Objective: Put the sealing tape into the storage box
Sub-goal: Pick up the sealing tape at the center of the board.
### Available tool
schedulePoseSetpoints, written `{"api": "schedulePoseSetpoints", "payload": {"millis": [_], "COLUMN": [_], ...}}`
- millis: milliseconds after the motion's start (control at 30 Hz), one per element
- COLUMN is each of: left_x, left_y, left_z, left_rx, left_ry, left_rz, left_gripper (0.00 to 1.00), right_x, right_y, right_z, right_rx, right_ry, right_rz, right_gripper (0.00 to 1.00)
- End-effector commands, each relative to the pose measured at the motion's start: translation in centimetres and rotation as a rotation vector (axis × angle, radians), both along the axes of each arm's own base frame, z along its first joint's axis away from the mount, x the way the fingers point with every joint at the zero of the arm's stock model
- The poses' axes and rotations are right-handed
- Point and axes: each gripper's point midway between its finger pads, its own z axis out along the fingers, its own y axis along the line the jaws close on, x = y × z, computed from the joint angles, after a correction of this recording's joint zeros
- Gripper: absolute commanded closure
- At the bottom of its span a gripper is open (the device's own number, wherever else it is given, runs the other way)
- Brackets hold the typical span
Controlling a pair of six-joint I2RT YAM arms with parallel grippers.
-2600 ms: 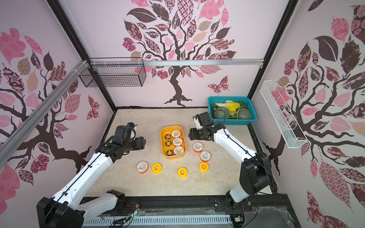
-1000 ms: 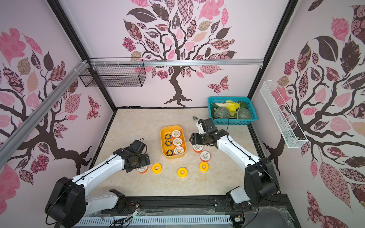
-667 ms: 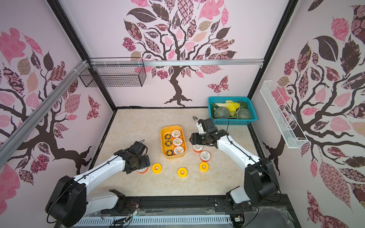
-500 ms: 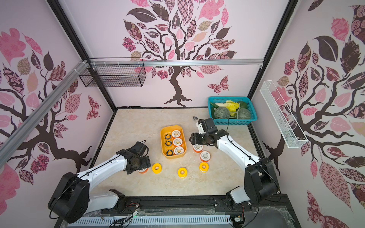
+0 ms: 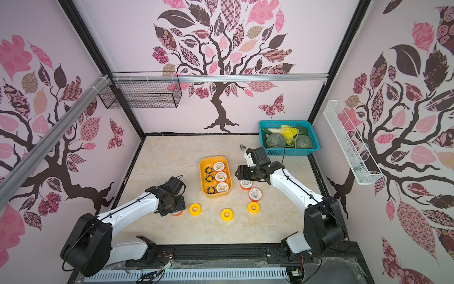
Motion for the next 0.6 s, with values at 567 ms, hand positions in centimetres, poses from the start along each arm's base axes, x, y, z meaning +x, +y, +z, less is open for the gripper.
{"api": "schedulePoseSetpoints", "payload": {"millis": [567], "left_x": [3.1], "left_y": [1.6], "left_z": [6.4], "left_rx": [0.135], "left_ry": [-0.154], "left_rz": [-0.056], "left_gripper": [0.34], "right_x": [0.3], "right_y": [-0.2], "right_z": [0.6], "right_rx": [0.006], "right_ry": [-0.014], "right_rz": [-0.005], "right_gripper": [0.31]}}
